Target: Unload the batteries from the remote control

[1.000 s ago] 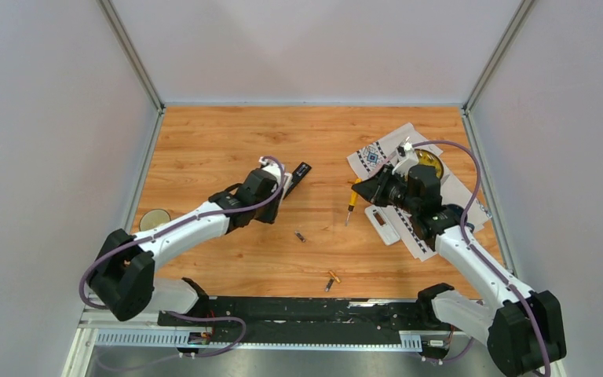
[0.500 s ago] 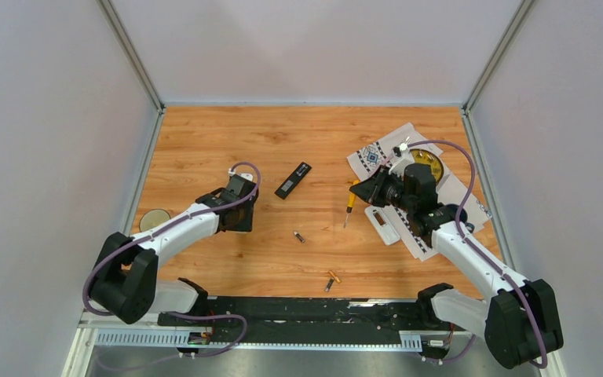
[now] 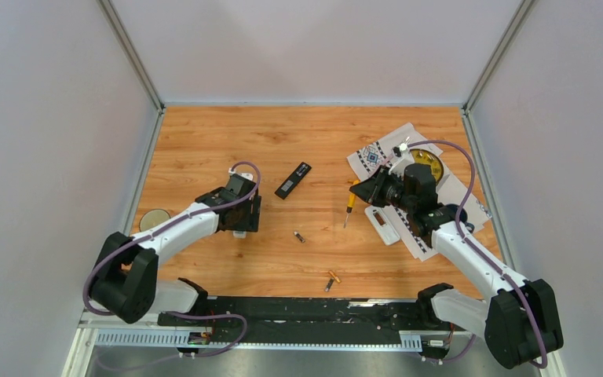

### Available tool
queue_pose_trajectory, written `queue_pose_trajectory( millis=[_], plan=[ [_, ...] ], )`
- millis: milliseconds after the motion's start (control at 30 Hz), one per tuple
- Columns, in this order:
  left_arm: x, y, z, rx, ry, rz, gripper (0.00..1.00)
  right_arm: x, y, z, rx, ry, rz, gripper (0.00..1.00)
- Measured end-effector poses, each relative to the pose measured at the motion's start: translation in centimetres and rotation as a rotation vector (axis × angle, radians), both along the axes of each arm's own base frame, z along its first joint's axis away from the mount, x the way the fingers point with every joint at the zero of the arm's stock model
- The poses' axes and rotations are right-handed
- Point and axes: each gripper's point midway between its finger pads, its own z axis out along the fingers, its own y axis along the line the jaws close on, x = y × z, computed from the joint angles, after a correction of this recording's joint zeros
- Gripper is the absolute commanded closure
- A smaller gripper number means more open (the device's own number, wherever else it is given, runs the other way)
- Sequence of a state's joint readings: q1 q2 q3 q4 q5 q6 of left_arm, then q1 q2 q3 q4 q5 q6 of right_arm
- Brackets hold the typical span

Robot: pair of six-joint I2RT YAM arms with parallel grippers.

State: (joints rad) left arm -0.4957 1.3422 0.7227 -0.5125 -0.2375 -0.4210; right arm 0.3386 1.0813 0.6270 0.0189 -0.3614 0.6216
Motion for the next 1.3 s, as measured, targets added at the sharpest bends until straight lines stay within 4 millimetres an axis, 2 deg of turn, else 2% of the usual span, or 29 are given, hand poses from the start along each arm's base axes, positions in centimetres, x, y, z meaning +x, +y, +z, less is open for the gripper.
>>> queue_pose_trajectory(
  millis=[200,300,367,533,667,800,933,1100,1300],
  plan=[
    [0.8,-1.8,3.0,-0.11,-0.103,-0.079,0.22,-0.1,0.1,0.0,0.001,0.001,0.007,1.0],
    [1.0,-2.8,4.2,-0.159,-0.141,-0.133,0.16,-0.1,0.1,0.0,0.001,0.002,0.008,1.0],
    [1.1,-3.3,4.6,-0.182,-0.156,-0.164,0.08,-0.1,0.1,-0.1,0.0,0.001,0.008,1.0],
    [1.5,-4.3,4.9,-0.198,-0.163,-0.228,0.07,-0.1,0.1,-0.1,-0.005,-0.003,0.011,1.0],
    [3.6,-5.4,5.6,-0.186,-0.157,-0.26,0.07,-0.1,0.0,-0.1,-0.01,-0.008,0.013,1.0],
    [6.4,-6.9,6.6,-0.171,-0.165,-0.292,0.07,-0.1,0.0,-0.1,-0.015,-0.012,0.015,1.0],
    [8.7,-7.9,5.8,-0.139,-0.126,-0.308,0.07,-0.1,0.0,-0.2,-0.022,-0.014,0.018,1.0],
    [11.1,-9.1,3.6,-0.092,-0.044,-0.335,0.08,-0.1,-0.1,-0.3,-0.032,-0.019,0.022,1.0],
    [13.8,-10.7,2.1,-0.069,0.024,-0.379,0.18,-0.2,-0.3,-0.7,-0.05,-0.012,0.02,1.0]
  ],
)
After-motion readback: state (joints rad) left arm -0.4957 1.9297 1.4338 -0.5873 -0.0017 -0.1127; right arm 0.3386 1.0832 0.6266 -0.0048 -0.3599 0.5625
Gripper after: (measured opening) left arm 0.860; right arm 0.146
